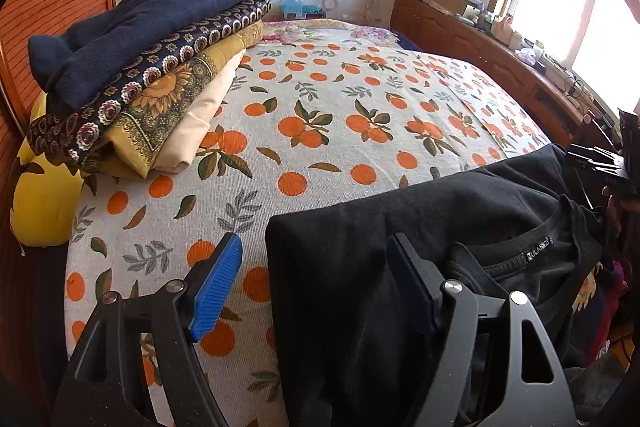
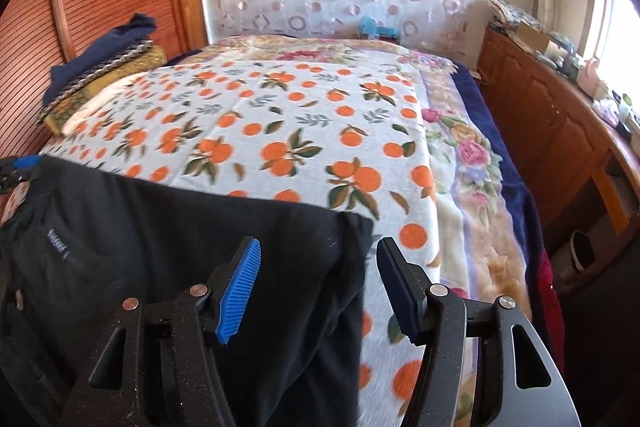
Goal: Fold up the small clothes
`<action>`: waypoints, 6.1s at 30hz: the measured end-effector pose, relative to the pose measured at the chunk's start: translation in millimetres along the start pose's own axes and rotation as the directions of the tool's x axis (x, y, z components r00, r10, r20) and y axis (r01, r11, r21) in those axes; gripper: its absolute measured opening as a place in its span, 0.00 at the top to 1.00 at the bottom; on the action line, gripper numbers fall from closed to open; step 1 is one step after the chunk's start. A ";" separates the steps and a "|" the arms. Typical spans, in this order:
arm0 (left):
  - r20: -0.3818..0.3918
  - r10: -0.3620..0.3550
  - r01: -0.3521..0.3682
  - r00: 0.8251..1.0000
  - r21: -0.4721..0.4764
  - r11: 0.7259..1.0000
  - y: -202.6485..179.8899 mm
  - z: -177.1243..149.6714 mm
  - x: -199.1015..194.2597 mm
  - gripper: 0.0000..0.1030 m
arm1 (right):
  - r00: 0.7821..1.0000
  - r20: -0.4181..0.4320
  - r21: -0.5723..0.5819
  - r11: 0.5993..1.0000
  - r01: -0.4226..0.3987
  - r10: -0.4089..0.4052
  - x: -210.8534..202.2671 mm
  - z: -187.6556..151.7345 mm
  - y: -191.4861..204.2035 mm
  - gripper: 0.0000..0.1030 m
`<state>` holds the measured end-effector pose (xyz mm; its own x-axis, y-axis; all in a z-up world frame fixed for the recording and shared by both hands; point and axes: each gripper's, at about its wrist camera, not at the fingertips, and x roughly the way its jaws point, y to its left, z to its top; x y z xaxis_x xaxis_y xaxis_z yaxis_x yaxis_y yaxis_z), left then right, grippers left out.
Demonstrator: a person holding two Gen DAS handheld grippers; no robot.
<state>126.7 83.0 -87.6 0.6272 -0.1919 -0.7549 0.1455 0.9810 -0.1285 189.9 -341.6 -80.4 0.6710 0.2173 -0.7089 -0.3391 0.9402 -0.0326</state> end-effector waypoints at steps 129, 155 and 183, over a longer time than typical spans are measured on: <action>-0.007 0.010 -0.008 1.000 0.179 0.984 -47.4 -1.3 45.3 0.20 | 1.000 -0.018 0.113 0.993 0.014 -0.012 -68.2 -45.3 -78.9 0.95; 0.084 -0.072 0.068 0.994 0.055 0.996 -32.2 12.2 12.9 0.29 | 0.995 0.074 0.059 0.996 -0.068 0.064 10.4 -1.8 22.8 0.42; 0.002 -0.037 0.037 0.999 -0.001 0.999 -29.9 29.6 59.8 0.70 | 0.999 -0.008 0.105 0.994 -0.033 0.034 60.8 14.0 4.6 0.42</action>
<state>182.5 41.3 -109.8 0.6232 -0.2279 -0.7481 0.1675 0.9733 -0.1570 238.3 -320.3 -113.8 0.6538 0.2470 -0.7152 -0.2896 0.9549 0.0651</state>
